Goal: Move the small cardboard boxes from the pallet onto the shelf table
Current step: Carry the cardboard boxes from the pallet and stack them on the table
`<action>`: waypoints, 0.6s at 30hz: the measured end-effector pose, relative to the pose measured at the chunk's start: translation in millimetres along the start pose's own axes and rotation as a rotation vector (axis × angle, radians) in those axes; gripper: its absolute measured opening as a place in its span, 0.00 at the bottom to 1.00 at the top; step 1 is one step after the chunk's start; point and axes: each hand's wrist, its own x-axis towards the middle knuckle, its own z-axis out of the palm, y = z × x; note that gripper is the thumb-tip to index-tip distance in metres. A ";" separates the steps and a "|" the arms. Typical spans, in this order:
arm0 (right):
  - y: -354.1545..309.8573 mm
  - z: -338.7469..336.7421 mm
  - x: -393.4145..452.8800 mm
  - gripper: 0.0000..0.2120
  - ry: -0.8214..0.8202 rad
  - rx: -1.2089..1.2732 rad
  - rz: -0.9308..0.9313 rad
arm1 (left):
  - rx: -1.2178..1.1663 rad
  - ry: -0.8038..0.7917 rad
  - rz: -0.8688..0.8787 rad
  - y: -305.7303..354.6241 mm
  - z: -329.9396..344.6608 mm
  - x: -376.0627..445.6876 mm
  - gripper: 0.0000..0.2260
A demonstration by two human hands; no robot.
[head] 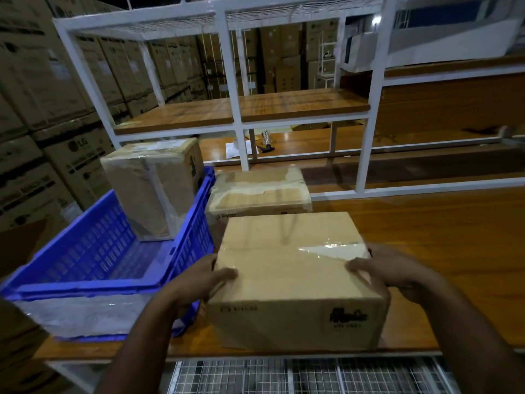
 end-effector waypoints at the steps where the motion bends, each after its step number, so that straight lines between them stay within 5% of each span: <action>1: 3.7 4.2 1.6 0.18 0.021 0.006 -0.014 | 0.027 0.006 0.006 -3.5 4.9 2.0 0.25; 6: 9.1 9.6 14.4 0.20 0.064 0.004 -0.019 | -0.015 0.126 -0.011 -4.5 13.7 15.5 0.30; 18: 13.3 7.6 40.8 0.30 0.085 -0.065 0.075 | 0.102 0.060 -0.022 1.0 9.9 40.9 0.32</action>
